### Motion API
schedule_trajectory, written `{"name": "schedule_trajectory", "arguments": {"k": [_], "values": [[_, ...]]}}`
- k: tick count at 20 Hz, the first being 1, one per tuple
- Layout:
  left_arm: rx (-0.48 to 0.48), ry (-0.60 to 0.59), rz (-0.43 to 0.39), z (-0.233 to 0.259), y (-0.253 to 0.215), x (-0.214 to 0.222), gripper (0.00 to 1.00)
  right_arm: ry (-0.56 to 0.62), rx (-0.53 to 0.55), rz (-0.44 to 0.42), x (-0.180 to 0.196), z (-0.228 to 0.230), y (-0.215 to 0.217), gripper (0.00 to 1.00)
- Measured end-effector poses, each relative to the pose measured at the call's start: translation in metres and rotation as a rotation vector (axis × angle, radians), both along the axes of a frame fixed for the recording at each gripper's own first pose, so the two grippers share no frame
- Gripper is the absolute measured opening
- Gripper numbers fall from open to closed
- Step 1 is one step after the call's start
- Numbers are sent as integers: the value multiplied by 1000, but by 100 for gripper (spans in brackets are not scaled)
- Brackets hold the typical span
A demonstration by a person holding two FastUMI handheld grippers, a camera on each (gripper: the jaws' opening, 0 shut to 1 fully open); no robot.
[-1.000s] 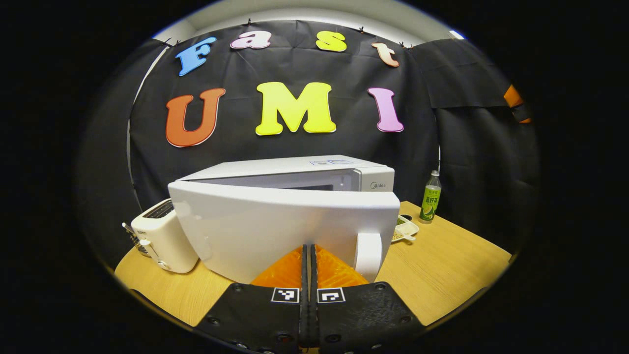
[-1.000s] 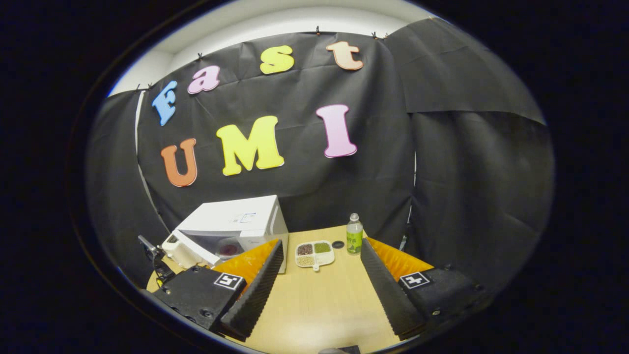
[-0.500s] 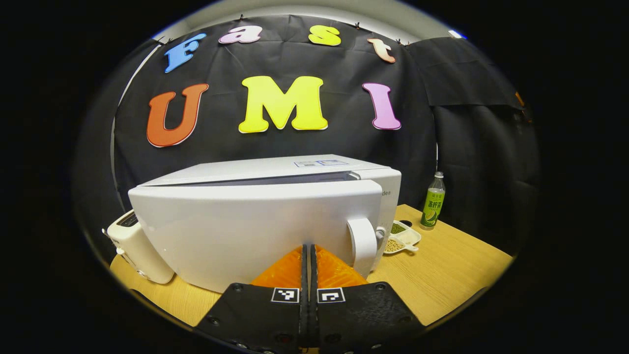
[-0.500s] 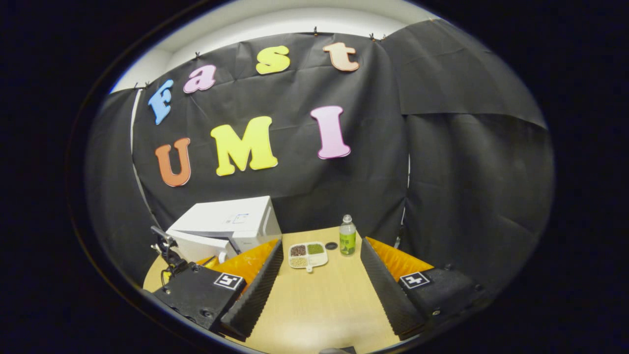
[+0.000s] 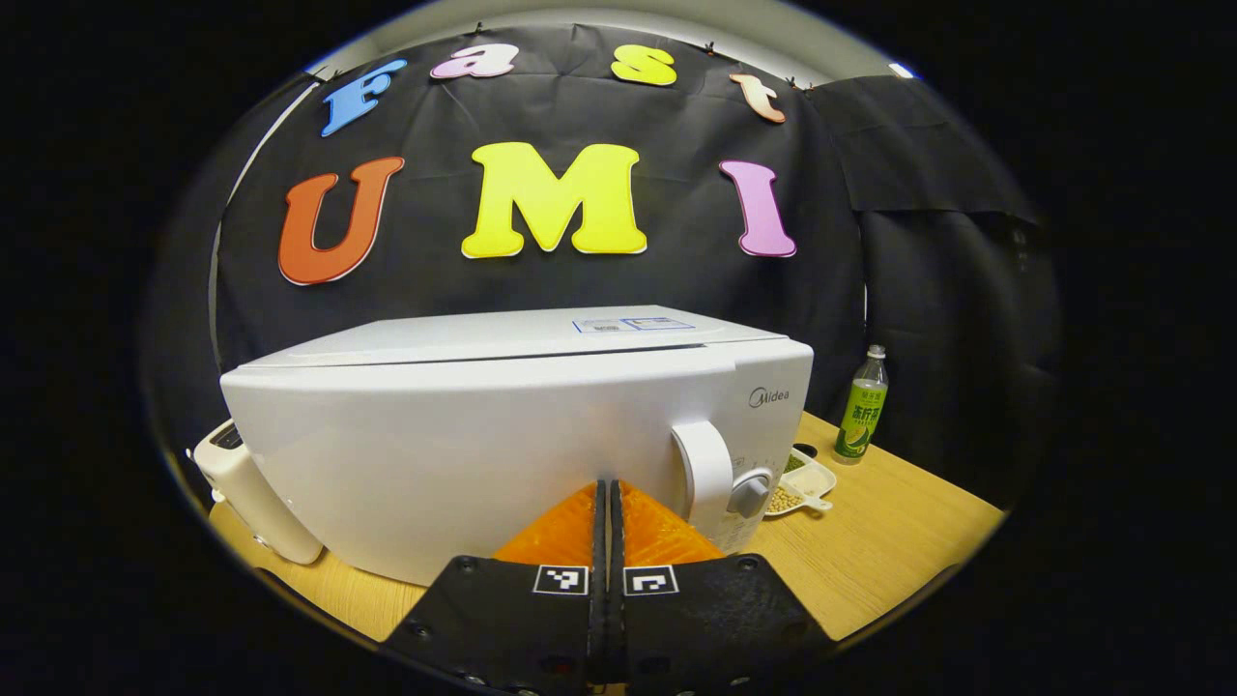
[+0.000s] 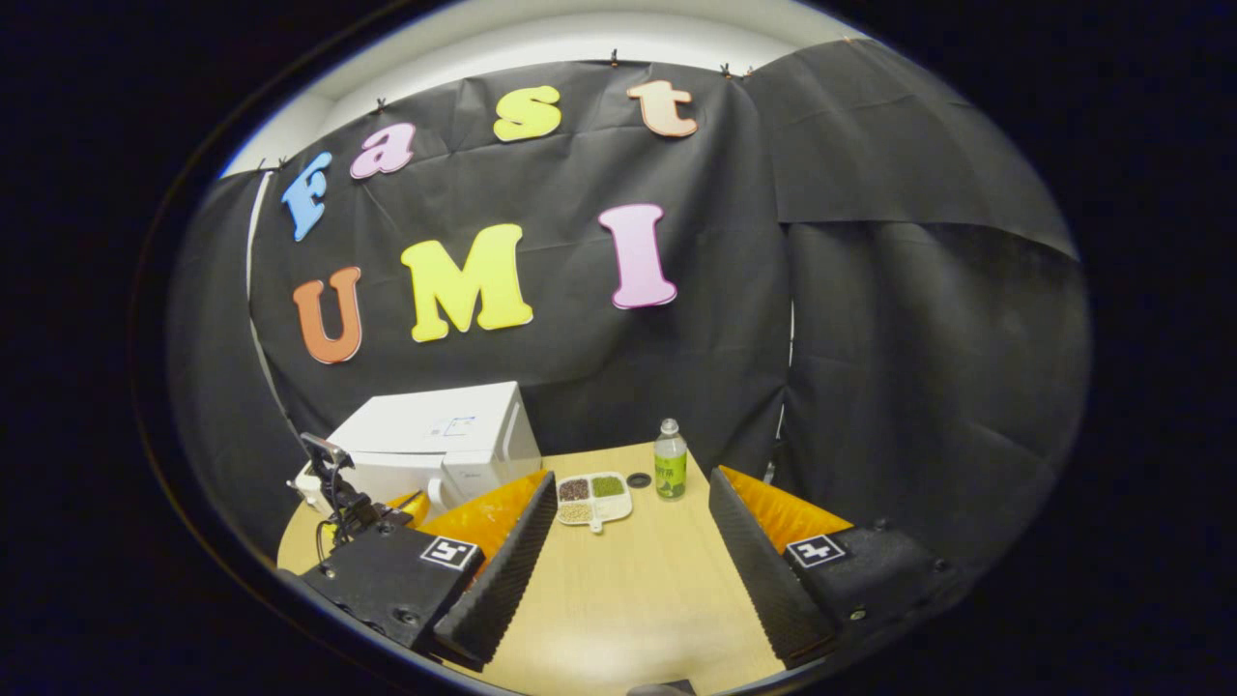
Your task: Open the microwave oven with the left hand, put the food in, and close the microwave oven.
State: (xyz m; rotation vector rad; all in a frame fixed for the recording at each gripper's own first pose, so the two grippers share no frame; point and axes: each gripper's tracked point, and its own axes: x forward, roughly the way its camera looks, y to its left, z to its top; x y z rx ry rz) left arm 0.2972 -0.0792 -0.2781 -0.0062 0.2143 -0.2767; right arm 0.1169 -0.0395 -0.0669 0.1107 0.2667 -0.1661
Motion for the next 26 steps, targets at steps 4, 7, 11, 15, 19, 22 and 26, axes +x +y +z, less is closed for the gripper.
{"name": "schedule_trajectory", "arguments": {"k": [4,7,11,15,19,22,26], "values": [[24,-14,13,0,-3,10,0,2,11,1,1,-1,4,100],[19,24,10,-2,-10,7,0,6,5,3,-1,1,6,100],[59,-9,3,15,-4,-7,0,-11,-16,22,-2,8,13,100],[49,-55,79,47,32,-37,96,-41,-54,54,-3,16,25,100],[59,-85,141,87,68,-83,96,-79,-86,98,-10,25,46,100],[32,-86,192,116,93,-122,96,-93,-107,142,-18,25,63,92],[23,-72,274,148,126,-180,96,-116,-138,204,-28,23,90,92]]}}
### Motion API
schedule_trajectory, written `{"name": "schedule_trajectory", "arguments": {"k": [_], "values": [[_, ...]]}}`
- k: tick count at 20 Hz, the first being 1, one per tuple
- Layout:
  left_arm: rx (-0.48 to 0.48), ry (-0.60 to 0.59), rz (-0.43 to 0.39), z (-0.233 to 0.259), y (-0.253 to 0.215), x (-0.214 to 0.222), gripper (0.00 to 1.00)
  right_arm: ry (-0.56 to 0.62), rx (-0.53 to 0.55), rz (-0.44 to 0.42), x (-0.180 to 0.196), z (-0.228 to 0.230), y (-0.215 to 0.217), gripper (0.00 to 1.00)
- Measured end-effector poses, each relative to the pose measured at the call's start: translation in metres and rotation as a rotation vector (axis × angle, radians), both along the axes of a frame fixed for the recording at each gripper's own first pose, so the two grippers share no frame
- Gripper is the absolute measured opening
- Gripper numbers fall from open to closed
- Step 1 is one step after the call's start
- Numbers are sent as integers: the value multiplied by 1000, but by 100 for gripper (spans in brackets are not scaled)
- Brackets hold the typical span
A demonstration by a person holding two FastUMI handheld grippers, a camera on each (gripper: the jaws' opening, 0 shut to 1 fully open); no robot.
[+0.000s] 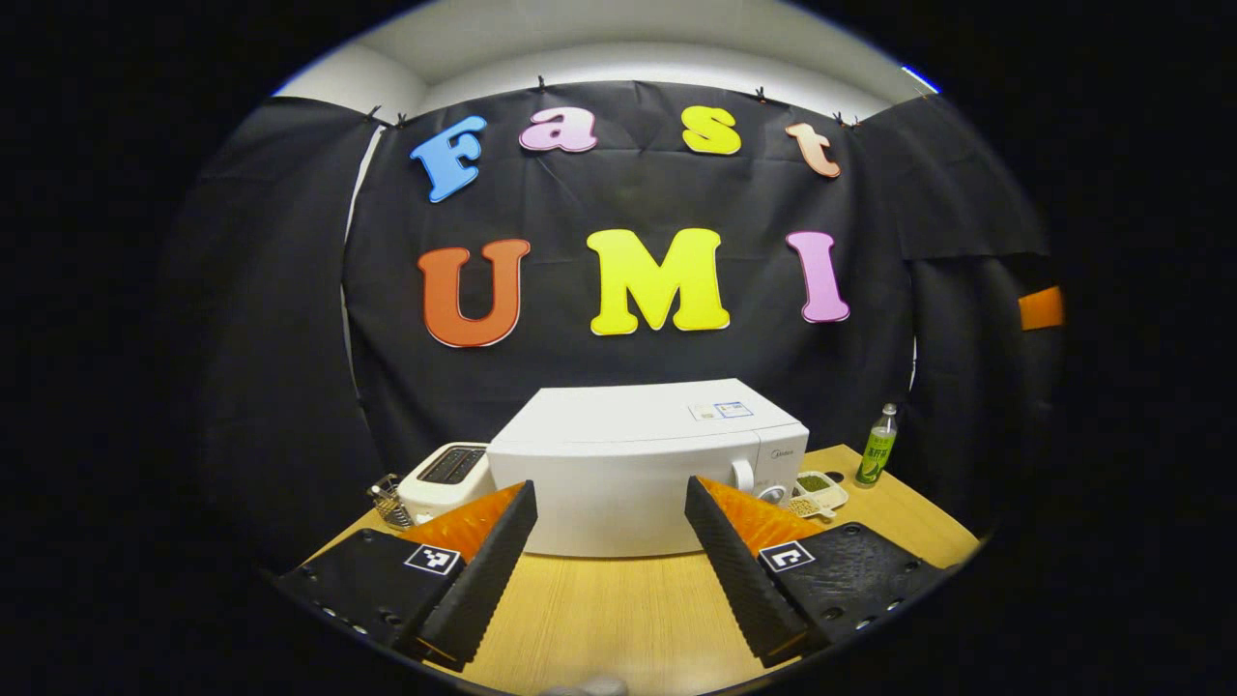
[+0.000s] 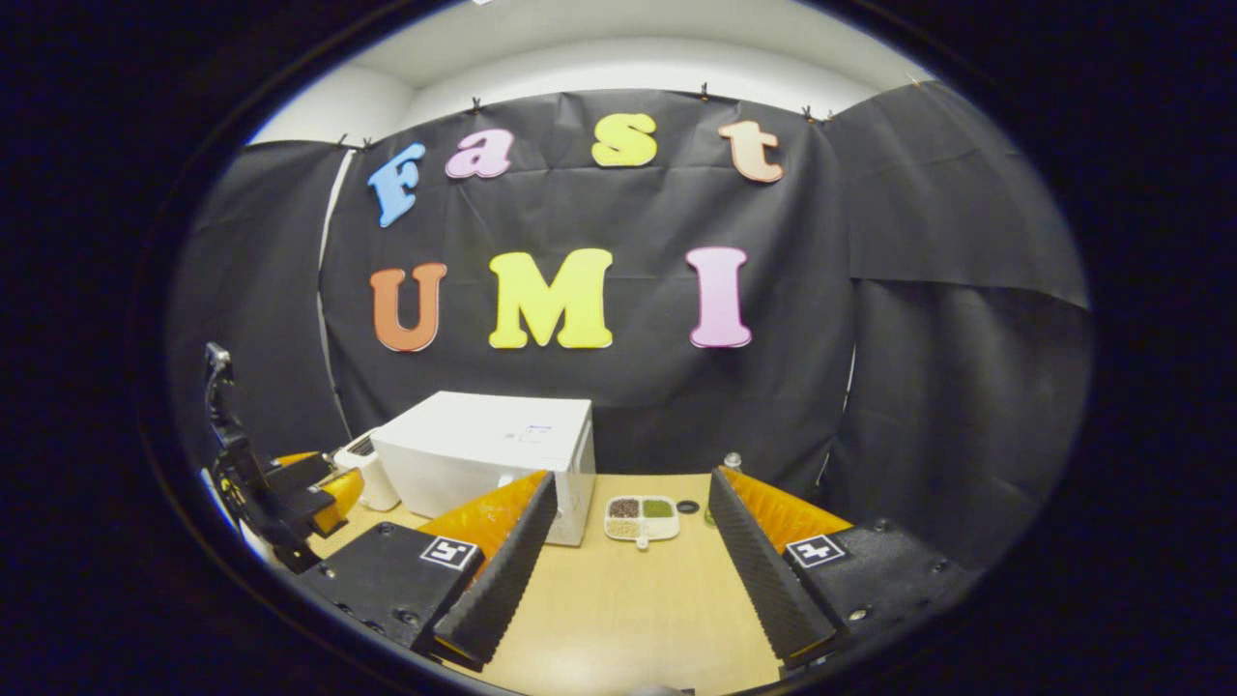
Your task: Open the microwave oven with the left hand, put the food in, and close the microwave oven.
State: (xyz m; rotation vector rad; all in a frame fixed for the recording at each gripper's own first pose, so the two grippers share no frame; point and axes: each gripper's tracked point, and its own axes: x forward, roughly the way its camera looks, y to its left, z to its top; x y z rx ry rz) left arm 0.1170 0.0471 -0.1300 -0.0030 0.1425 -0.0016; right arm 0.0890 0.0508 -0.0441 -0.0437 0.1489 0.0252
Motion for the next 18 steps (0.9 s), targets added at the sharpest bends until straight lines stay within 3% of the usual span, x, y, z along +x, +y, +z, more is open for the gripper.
{"name": "schedule_trajectory", "arguments": {"k": [1,2,3,10,18], "values": [[2,-5,9,7,6,-13,96,-5,-1,17,-3,-1,9,92],[4,-3,19,13,12,-27,96,-7,-2,31,-4,-3,16,100],[1,-4,28,20,18,-38,96,-13,-3,46,-8,-4,22,92],[-48,-74,70,85,41,-98,96,-53,12,78,-35,-1,49,92],[-25,-149,47,122,42,-113,96,-77,33,53,-62,11,45,92]]}}
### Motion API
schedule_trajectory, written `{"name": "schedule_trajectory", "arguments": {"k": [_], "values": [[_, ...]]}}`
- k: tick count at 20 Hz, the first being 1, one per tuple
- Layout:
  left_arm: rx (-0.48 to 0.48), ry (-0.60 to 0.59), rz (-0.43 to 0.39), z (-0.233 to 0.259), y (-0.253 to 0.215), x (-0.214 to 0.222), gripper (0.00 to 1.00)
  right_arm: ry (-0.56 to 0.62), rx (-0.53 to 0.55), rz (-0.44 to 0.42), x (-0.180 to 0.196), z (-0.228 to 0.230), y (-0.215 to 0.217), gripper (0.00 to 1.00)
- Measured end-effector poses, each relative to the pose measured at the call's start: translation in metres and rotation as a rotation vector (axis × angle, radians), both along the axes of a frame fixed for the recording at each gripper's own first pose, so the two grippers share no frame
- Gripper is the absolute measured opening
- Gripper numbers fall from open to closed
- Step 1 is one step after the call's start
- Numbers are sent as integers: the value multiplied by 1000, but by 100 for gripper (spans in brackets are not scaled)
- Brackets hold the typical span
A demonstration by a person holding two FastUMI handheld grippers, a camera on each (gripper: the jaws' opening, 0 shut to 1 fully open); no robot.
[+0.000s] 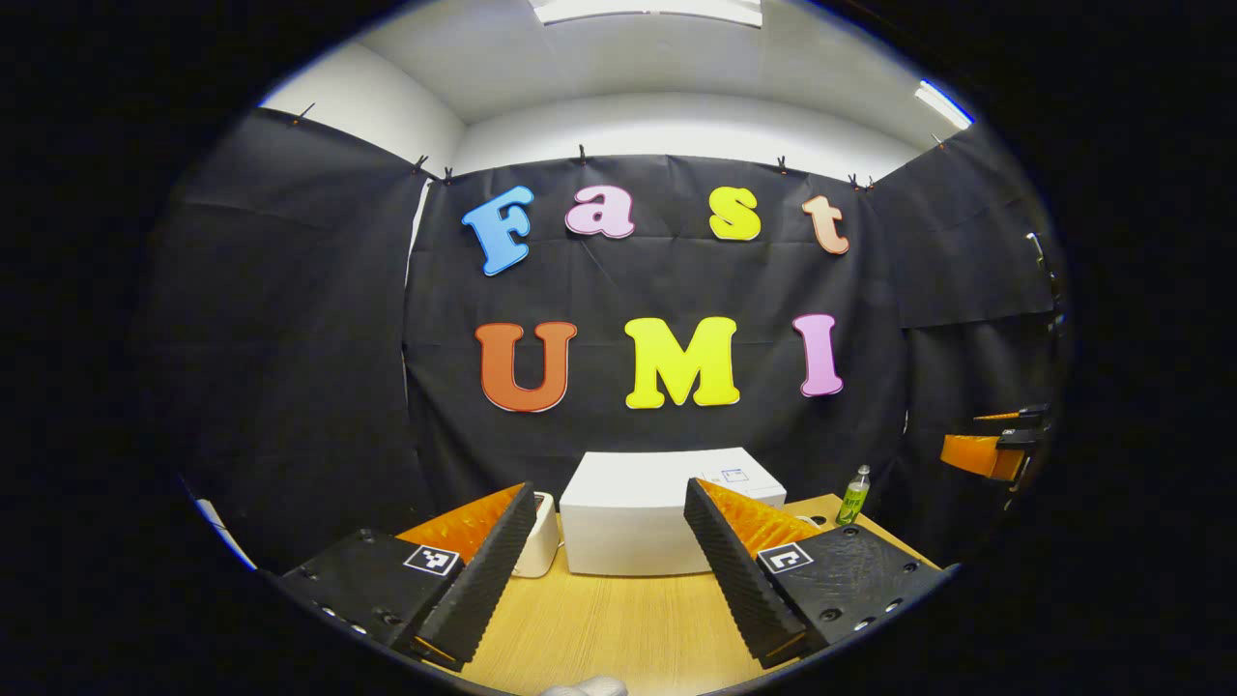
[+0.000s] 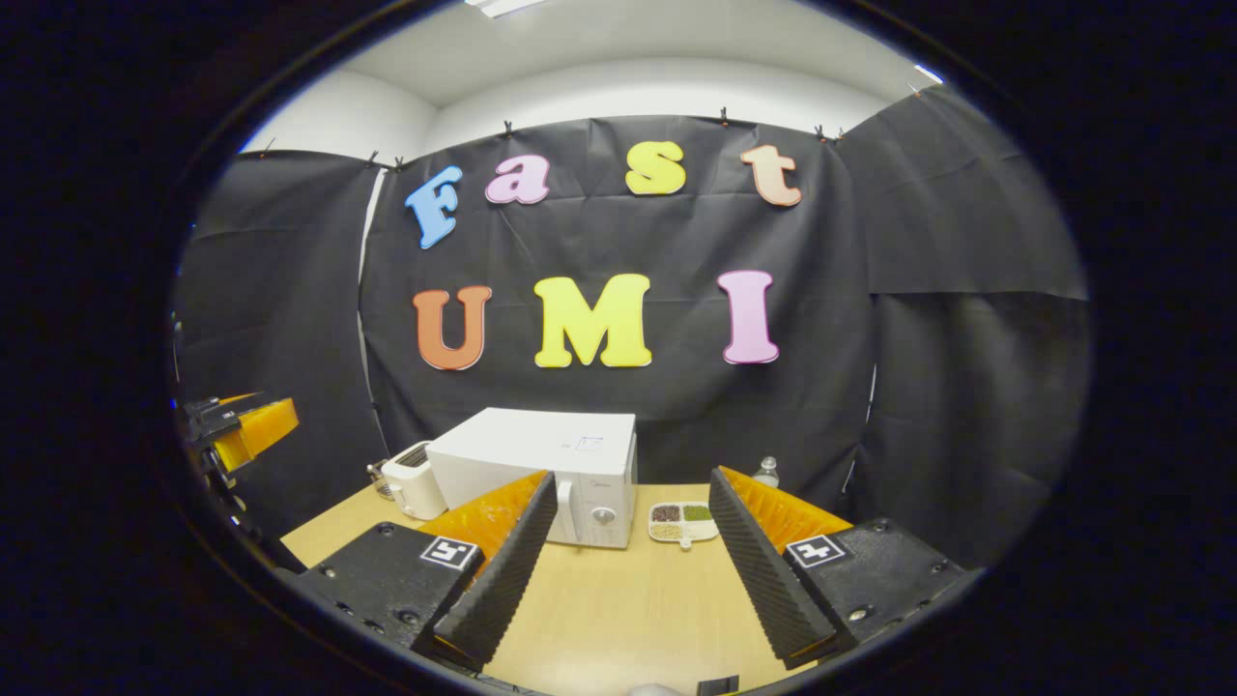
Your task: Open the microwave oven with the left hand, put the food in, and close the microwave oven.
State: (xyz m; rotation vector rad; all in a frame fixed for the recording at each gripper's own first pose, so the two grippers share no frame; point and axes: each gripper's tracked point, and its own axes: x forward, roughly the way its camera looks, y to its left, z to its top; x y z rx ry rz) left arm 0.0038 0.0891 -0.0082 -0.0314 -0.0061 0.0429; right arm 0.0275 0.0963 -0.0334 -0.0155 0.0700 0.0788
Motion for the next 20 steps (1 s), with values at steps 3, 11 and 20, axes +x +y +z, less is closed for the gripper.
{"name": "schedule_trajectory", "arguments": {"k": [3,11,20], "values": [[-11,-6,-22,3,-9,0,96,-17,-9,-20,-6,9,-8,92],[-11,-30,-75,16,-28,3,96,-45,11,-66,-12,26,-26,92],[-13,-45,-103,25,-39,8,88,-67,18,-88,-16,34,-35,92]]}}
